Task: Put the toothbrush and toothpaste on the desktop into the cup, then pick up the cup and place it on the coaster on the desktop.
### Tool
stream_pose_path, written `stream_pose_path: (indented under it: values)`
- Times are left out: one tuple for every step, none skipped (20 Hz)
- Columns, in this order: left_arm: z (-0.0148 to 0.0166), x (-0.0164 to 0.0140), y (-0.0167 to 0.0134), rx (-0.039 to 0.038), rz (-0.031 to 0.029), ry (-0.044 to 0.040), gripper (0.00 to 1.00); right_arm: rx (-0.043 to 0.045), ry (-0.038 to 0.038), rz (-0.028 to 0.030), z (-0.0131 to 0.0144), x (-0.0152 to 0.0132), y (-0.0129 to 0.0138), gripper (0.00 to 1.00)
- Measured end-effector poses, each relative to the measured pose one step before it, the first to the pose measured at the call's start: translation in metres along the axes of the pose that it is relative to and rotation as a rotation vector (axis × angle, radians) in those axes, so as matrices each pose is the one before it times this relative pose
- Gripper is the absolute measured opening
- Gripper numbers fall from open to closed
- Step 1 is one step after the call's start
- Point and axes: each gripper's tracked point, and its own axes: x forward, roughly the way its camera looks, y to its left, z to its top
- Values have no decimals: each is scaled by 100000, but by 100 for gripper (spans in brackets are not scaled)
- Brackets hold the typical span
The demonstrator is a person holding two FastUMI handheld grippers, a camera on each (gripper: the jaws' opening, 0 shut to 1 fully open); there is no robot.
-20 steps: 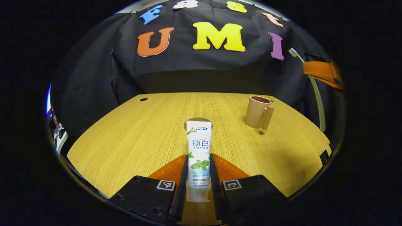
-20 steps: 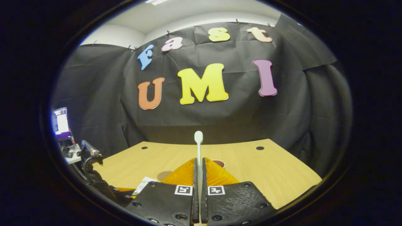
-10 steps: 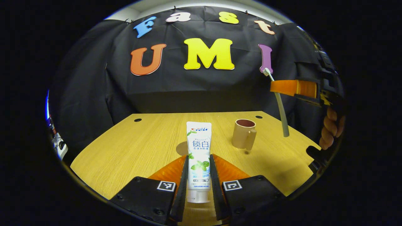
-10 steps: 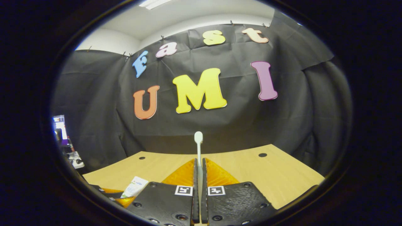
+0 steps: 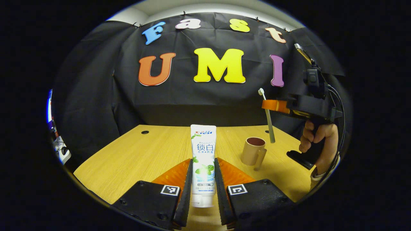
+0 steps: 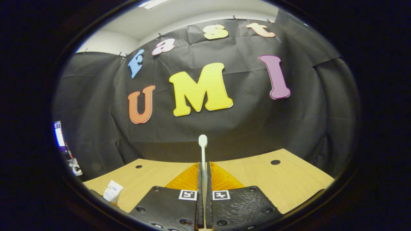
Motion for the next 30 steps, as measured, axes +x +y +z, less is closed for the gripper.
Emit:
stream_pose_path:
  values:
    - [828,183,128,719,930,-2665,41,-101,431,-628,-237,848,-195,3]
    - [589,324,63,668,623,-2037,41,144,830,-332,-304,920,-94,3]
    - [402,192,-51,-350,211,-1265,41,470,889,-212,-156,723,-99,0]
    - [128,197,-89,-729,-575,-853,40,678,454,-392,-71,704,-258,2]
    - [9,122,-181,-1282,-663,-26,40,614,56,-306,149,654,-140,3]
    - [146,116,42,-962,-187,-310,40,317,-159,-413,93,576,-115,3]
    - [-126,125,137,-1125,312,381,40,-296,-426,-448,111,493,-89,2]
    - [-1,186,20,-452,-29,-243,41,-928,-477,-546,0,476,-41,2]
    - [155,87,76,-196,227,-192,41,-1152,-493,-1072,-21,423,-99,2]
    - [86,122,260,488,385,-498,41,-1760,-130,-1148,-277,387,-106,2]
    - [71,158,102,-169,-300,-813,45,-1838,265,-1259,-305,362,-144,3]
    - [-91,142,199,-1418,-497,-612,41,-1312,536,-716,-371,415,-78,3]
    - [-181,155,292,-1036,551,115,40,-418,816,-414,-358,375,-56,3]
    - [-188,154,207,-28,337,1010,41,507,941,-34,-360,262,-71,3]
    - [-105,115,231,-87,480,-7,41,759,845,437,-293,180,26,6]
    - [13,-36,311,34,886,75,41,479,988,171,-427,209,-141,3]
    - [114,-59,33,510,301,-160,41,498,553,-51,-264,126,-140,4]
    - [96,-43,-67,356,-212,-557,41,564,363,-498,-240,79,-273,4]
    - [180,-158,-116,155,-290,-751,41,793,416,-437,-189,18,-178,4]
    - [-182,5,-209,435,-607,-188,41,613,91,-194,-166,80,-62,4]
    - [46,-35,-286,74,-962,45,41,423,213,64,-67,-111,-17,4]
    - [-176,64,-254,-486,-890,393,41,88,689,148,-275,69,11,4]
    - [-141,8,-213,-270,-560,696,41,-213,351,411,31,-157,104,5]
    - [-53,-21,-54,139,-18,362,40,-726,-582,283,134,-97,89,5]
    - [12,-12,70,171,360,-66,41,-998,-195,-297,370,-426,65,8]
    - [205,3,-36,346,175,-135,41,-994,-453,-150,-34,-161,42,27]
    - [-59,51,-138,404,-18,20,41,-601,-555,-1253,395,-245,-325,46]
    - [82,24,-42,160,185,-148,41,27,-757,-461,127,-300,-70,65]
    - [11,-31,-144,167,77,-163,41,349,-1029,444,477,-423,21,80]
    - [-1,112,-196,298,-91,29,41,184,-913,70,271,-331,-232,94]
